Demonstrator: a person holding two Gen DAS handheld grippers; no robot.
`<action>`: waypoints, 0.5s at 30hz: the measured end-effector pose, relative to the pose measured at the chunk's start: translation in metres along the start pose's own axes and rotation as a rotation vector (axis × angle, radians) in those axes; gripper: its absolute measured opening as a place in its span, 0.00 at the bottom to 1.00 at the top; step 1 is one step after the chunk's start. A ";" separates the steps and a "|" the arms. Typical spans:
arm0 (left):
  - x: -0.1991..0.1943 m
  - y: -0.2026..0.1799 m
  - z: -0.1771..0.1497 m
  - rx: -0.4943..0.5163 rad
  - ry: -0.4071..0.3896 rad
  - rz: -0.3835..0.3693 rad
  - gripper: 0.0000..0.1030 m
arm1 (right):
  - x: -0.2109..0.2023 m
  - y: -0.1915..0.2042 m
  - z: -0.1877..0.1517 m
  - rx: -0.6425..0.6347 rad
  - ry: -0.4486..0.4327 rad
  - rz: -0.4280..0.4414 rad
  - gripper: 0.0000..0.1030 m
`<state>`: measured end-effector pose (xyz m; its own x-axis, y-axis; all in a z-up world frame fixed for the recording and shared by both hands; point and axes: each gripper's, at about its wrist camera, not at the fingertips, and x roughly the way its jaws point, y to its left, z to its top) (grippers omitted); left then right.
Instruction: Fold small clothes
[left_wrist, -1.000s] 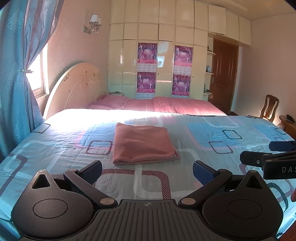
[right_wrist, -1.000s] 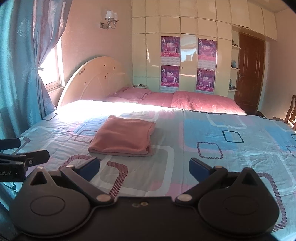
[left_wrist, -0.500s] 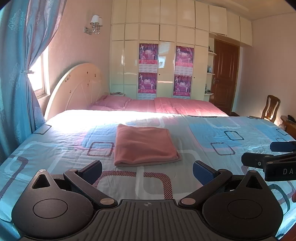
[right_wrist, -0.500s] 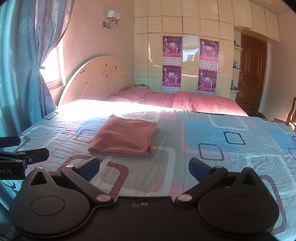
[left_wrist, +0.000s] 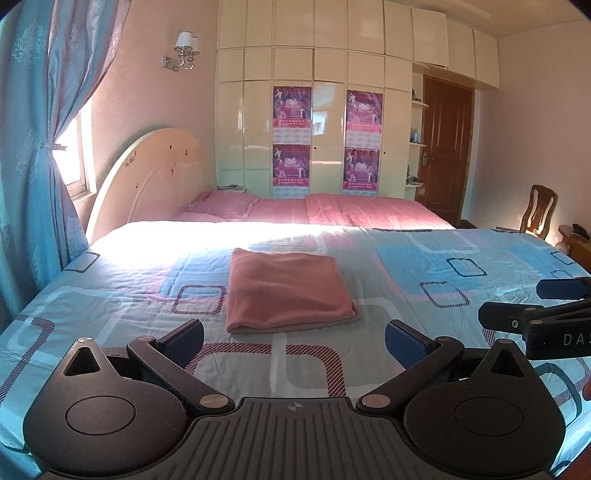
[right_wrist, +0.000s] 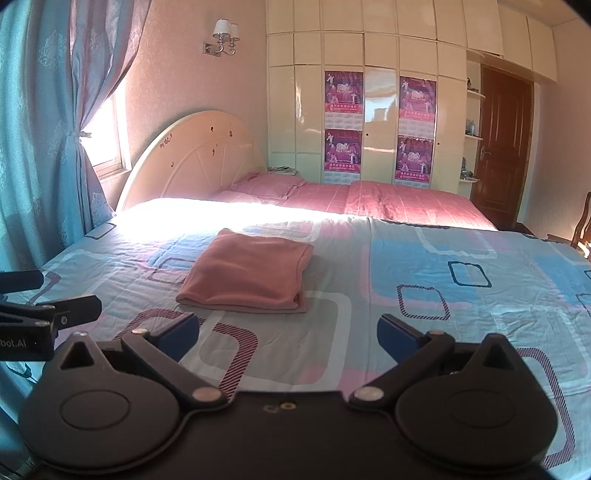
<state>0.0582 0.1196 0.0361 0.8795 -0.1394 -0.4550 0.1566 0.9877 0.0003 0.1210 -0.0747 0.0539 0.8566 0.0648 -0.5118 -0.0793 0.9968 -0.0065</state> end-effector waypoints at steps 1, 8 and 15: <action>0.000 0.000 0.000 0.001 0.000 0.002 1.00 | 0.000 0.000 0.000 0.000 0.000 0.001 0.99; -0.001 0.003 -0.001 0.003 -0.006 0.011 1.00 | 0.001 0.001 0.001 0.000 0.003 -0.003 0.99; 0.001 0.003 -0.001 0.006 -0.025 0.033 1.00 | 0.004 0.001 0.000 -0.003 0.007 0.002 0.99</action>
<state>0.0596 0.1226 0.0348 0.8954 -0.1085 -0.4319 0.1299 0.9913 0.0203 0.1245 -0.0734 0.0517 0.8531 0.0667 -0.5175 -0.0829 0.9965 -0.0083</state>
